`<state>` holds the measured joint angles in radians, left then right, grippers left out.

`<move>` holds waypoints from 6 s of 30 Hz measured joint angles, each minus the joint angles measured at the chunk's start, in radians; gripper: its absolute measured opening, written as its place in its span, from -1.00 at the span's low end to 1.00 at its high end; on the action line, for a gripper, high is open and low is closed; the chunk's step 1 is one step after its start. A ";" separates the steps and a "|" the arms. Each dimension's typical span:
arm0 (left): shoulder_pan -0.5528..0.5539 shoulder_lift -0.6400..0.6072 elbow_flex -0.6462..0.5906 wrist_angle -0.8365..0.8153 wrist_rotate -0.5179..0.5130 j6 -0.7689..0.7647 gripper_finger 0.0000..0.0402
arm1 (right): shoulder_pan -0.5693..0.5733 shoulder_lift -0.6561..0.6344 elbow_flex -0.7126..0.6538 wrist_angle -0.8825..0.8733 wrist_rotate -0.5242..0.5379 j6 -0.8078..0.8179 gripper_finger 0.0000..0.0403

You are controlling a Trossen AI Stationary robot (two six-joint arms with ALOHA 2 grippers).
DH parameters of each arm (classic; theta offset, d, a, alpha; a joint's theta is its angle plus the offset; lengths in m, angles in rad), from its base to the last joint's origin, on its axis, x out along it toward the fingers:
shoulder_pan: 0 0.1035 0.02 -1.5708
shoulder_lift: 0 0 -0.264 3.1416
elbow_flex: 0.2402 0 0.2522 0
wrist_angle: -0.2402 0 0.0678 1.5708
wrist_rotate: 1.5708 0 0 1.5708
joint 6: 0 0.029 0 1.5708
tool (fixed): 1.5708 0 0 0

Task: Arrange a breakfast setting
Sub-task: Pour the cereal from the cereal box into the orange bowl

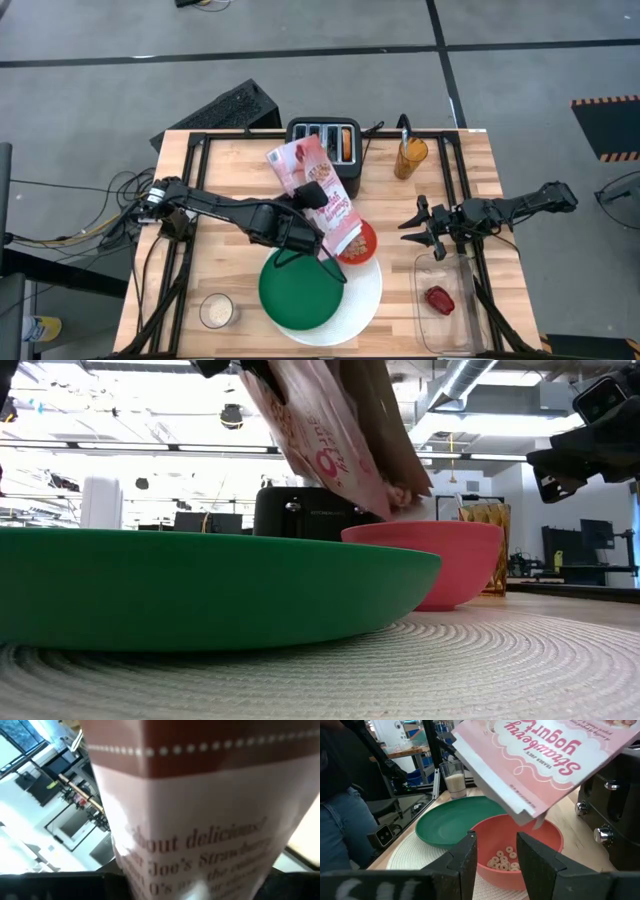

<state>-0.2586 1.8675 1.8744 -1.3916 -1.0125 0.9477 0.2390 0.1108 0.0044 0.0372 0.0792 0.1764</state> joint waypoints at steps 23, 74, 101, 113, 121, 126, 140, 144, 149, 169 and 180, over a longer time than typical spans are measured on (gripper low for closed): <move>-0.043 0.001 -0.001 0.012 -0.083 0.043 -0.33 | 0.000 0.000 0.000 0.000 0.000 0.000 -0.22; -0.034 -0.002 0.000 0.008 -0.064 -0.009 -0.33 | 0.000 0.000 0.000 0.000 0.000 0.000 -0.22; -0.044 -0.036 0.000 -0.146 0.057 -0.305 -0.33 | 0.000 0.000 0.000 0.000 0.000 0.000 -0.22; -0.044 -0.050 0.000 -0.157 0.066 -0.360 -0.33 | 0.000 0.000 0.000 0.000 0.000 0.000 -0.22; -0.044 -0.087 0.028 -0.182 0.065 -0.428 -0.33 | 0.000 0.000 0.000 0.000 0.000 0.000 -0.22; -0.042 -0.125 0.029 -0.180 0.064 -0.495 -0.33 | 0.000 0.000 0.000 0.000 0.000 0.000 -0.22; -0.024 -0.191 0.029 -0.180 0.079 -0.633 -0.33 | 0.000 0.000 0.000 0.000 0.000 0.000 -0.22; -0.010 -0.232 0.029 -0.179 0.056 -0.767 -0.33 | 0.000 0.000 0.000 0.000 0.000 0.000 -0.22; 0.010 -0.305 0.029 -0.181 0.059 -0.951 -0.33 | 0.000 0.000 0.000 0.000 0.000 0.000 -0.22; 0.088 -0.559 -0.277 -0.179 -0.132 -1.694 -0.33 | 0.000 0.000 0.000 0.000 0.000 0.000 -0.22; 0.089 -0.619 -0.668 -0.158 -0.410 -2.242 -0.33 | 0.000 0.000 0.000 0.000 0.000 0.000 -0.22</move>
<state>-0.1694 1.2484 1.2064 -1.5499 -1.4224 -1.2943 0.2386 0.1107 0.0048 0.0372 0.0792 0.1764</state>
